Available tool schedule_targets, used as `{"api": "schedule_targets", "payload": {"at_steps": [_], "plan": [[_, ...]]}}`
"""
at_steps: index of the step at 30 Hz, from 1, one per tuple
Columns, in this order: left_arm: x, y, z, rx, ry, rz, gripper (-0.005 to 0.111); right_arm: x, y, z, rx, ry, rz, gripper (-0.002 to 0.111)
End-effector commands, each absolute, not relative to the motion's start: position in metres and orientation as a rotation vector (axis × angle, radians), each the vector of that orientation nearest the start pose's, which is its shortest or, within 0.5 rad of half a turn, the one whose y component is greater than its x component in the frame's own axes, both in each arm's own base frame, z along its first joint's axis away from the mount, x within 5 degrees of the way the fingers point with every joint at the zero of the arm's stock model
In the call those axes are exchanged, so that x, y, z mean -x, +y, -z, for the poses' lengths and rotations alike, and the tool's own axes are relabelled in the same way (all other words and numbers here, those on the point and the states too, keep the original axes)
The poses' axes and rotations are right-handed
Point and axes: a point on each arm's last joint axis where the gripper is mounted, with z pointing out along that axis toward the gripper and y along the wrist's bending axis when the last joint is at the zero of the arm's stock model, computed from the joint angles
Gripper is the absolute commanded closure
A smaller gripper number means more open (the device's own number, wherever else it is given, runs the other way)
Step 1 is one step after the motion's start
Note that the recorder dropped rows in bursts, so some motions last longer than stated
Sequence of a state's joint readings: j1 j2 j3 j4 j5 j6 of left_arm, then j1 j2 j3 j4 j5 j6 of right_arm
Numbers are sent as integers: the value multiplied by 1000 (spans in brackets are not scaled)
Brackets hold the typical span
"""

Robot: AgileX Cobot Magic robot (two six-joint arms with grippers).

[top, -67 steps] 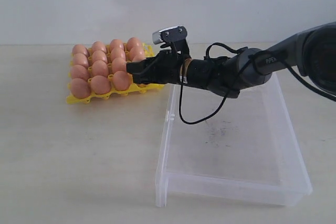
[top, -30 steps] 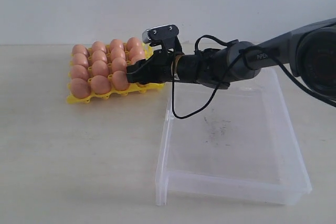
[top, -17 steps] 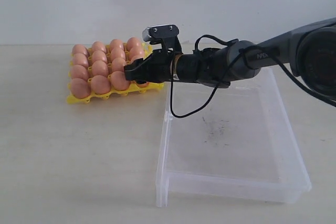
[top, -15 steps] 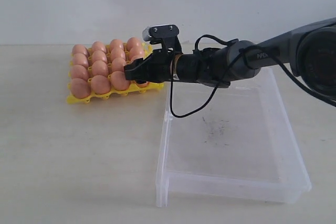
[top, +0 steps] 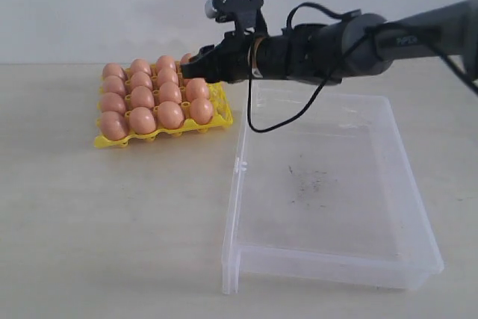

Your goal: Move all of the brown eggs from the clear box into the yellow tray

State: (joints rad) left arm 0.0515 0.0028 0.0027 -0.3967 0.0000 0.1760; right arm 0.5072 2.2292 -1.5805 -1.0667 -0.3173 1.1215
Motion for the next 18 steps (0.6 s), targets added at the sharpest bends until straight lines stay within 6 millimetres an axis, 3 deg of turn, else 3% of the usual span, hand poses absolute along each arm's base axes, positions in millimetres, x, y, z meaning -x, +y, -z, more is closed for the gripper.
{"api": "schedule_targets", "payload": {"at_steps": [1, 8, 14, 18], "plan": [[-56, 3, -213, 194, 1472, 136, 103, -420, 258, -216, 647, 1881, -565, 107], [-56, 3, -213, 194, 1472, 136, 103, -387, 233, -241, 606, 1916, -513, 109], [-56, 3, -213, 194, 1472, 136, 103, -344, 214, -234, 633, 1977, -559, 109], [-56, 3, -213, 194, 1472, 136, 103, -323, 203, -224, 498, 2086, -639, 109]]}}
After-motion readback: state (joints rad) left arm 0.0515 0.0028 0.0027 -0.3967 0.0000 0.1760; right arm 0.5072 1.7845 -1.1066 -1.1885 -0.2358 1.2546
